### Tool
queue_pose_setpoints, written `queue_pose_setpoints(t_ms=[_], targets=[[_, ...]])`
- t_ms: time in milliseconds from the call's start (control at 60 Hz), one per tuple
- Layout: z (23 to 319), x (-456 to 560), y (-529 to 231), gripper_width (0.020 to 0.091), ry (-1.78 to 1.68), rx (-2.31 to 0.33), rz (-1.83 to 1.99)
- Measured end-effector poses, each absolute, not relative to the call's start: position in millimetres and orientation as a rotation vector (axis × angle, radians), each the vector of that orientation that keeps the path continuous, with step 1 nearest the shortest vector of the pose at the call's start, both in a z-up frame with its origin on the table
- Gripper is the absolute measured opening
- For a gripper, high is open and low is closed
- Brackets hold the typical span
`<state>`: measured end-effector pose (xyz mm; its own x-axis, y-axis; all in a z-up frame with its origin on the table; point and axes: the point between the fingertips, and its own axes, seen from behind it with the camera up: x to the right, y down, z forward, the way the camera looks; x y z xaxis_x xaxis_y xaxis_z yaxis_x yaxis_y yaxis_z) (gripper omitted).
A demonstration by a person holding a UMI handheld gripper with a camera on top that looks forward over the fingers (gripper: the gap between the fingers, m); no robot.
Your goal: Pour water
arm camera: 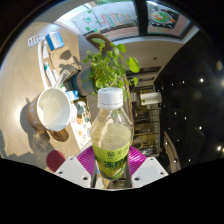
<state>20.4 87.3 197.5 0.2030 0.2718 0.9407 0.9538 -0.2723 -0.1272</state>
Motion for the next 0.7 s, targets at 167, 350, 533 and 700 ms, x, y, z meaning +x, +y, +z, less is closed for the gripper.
queue_pose_setpoints(t_ms=[167,350,533,700], targets=[[215,12,80,0.0403,-0.781,-1.857,-0.611],[177,20,69,0.0406,-0.426,-2.023,-0.124],[119,38,61,0.0404,-0.268,-2.067,0.027],[80,53,64,0.0403,-0.173,-2.09,0.091]])
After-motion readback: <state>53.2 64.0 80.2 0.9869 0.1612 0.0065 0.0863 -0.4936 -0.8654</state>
